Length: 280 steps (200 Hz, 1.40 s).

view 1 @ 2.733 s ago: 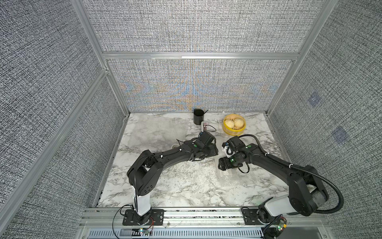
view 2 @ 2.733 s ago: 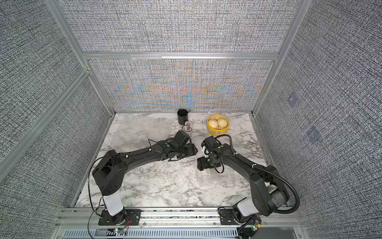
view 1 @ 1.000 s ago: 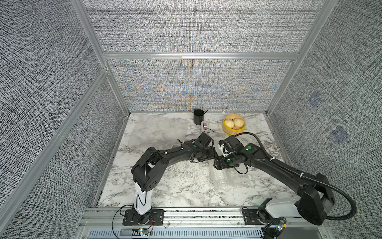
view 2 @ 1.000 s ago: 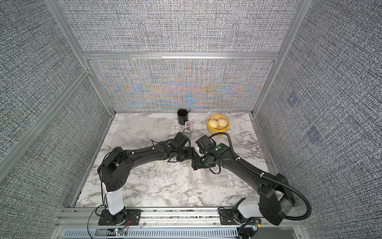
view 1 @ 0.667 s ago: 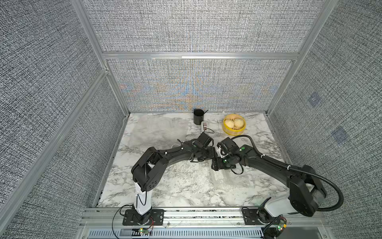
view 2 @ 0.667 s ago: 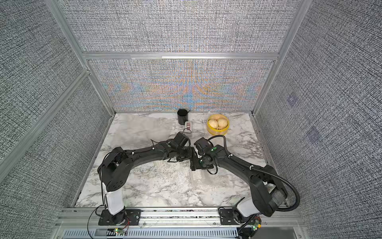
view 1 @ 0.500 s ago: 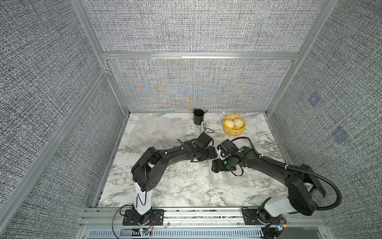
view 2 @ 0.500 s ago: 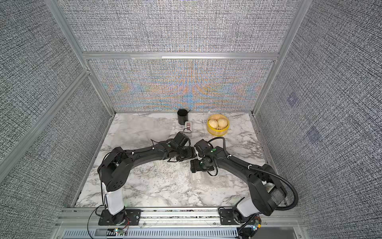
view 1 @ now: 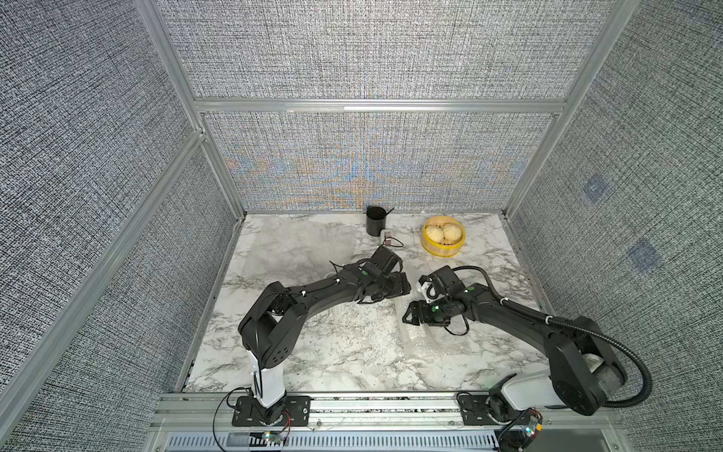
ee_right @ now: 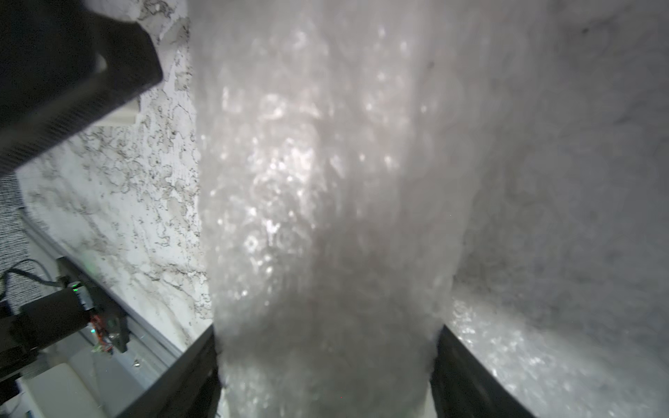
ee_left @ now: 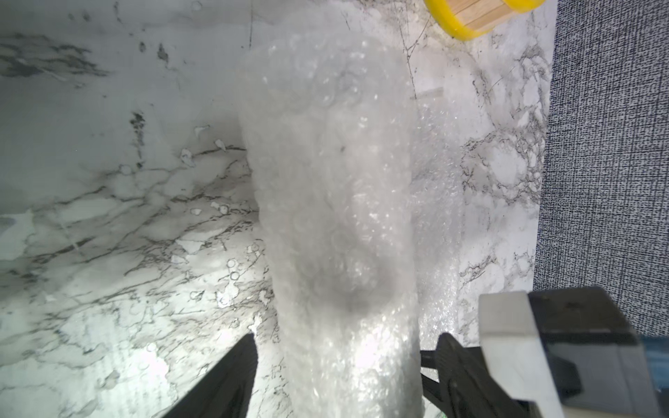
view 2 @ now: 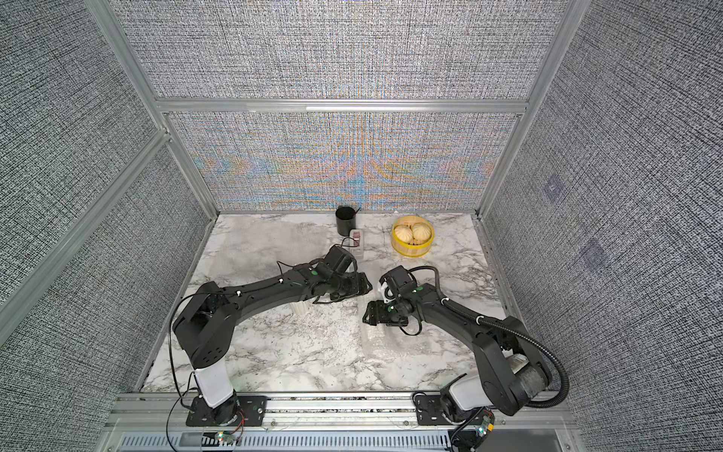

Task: Wrap vases in bubble wrap
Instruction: Wrap the vase in bubble wrap.

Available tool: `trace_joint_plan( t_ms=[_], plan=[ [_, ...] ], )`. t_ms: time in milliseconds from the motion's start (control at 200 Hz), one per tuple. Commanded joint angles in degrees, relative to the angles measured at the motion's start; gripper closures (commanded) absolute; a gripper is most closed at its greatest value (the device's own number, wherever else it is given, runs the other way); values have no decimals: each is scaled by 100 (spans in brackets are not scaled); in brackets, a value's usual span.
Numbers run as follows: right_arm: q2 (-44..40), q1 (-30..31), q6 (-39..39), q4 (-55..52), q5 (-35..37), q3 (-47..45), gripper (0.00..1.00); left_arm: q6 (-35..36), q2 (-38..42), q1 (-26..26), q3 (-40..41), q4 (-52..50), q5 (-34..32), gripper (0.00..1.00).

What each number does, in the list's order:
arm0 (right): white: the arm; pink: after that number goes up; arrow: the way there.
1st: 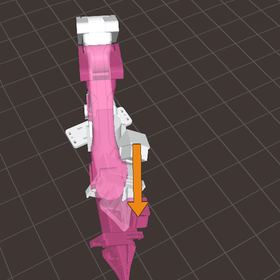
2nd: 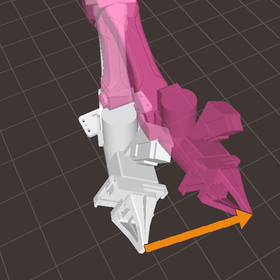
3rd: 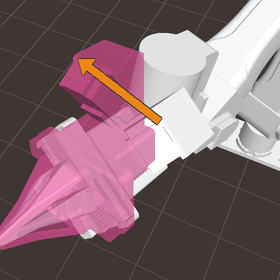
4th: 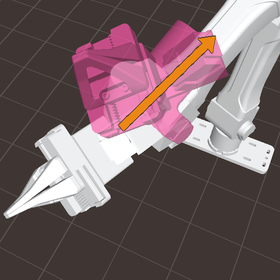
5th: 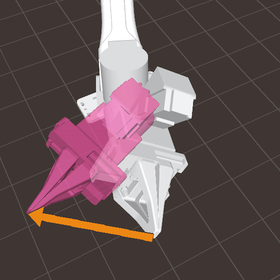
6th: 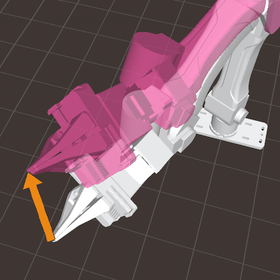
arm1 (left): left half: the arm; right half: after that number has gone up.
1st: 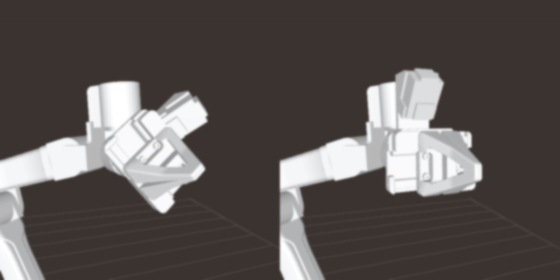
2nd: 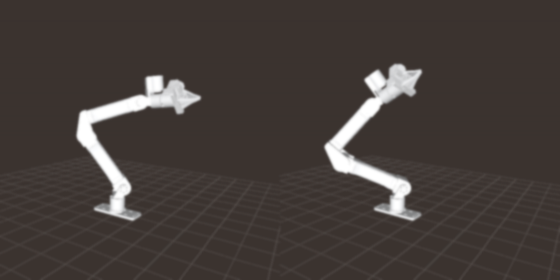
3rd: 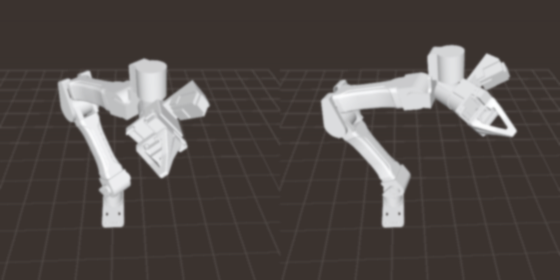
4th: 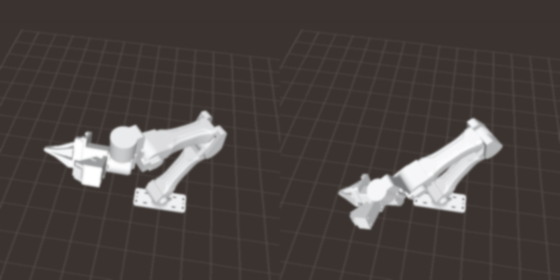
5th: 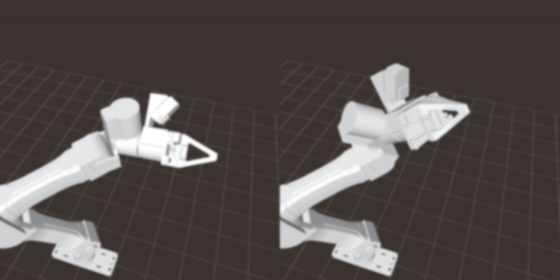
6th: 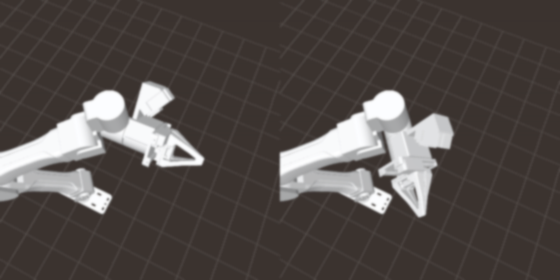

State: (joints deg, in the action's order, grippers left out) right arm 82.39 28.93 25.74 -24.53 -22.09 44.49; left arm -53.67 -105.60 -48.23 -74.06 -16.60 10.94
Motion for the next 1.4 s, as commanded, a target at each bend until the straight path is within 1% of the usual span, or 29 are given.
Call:
trace_joint_plan(
  t_ms=[0,70,140,340,475,555,640,675,750,860,961,1016,1091,1176,1396],
  plan=[
    [33,-203,-156,-40,-518,-317,22,-18,-81,6,-38,-23,61,20],
    [14,-386,-162,171,-805,-500,22,6,-269,6,-168,-23,200,21],
    [13,-505,-178,244,-888,-607,22,23,-417,9,-272,35,309,21],
    [-146,-717,-221,309,-895,-736,19,30,-642,-7,-328,-62,344,21],
    [-431,-742,-234,236,-864,-672,15,45,-708,-12,-276,-111,253,23],
    [-685,-741,-227,80,-833,-517,9,50,-735,-11,-236,-142,242,23],
    [-829,-696,-350,-394,-790,-210,3,50,-718,-11,-189,-126,227,23],
    [-797,-666,-458,-671,-671,-42,2,45,-710,-9,-171,-120,208,23],
    [-701,-566,-594,-1226,-158,273,2,57,-715,-11,-178,-129,201,23],
    [-686,-179,-435,-1289,320,501,2,58,-721,-11,-179,-98,211,23],
    [-569,211,-312,-1437,957,787,4,45,-705,-11,-157,-90,191,23],
    [-504,353,-267,-1407,1169,888,9,34,-703,-11,-146,-57,188,23],
    [-335,480,-256,-1410,1276,1028,13,50,-713,-11,-178,-71,173,23],
    [-147,559,-294,-1397,1345,1131,21,74,-715,-11,-196,-69,170,23],
    [35,554,-428,-1394,1460,1034,36,70,-777,-11,-252,-54,174,23]
  ],
)
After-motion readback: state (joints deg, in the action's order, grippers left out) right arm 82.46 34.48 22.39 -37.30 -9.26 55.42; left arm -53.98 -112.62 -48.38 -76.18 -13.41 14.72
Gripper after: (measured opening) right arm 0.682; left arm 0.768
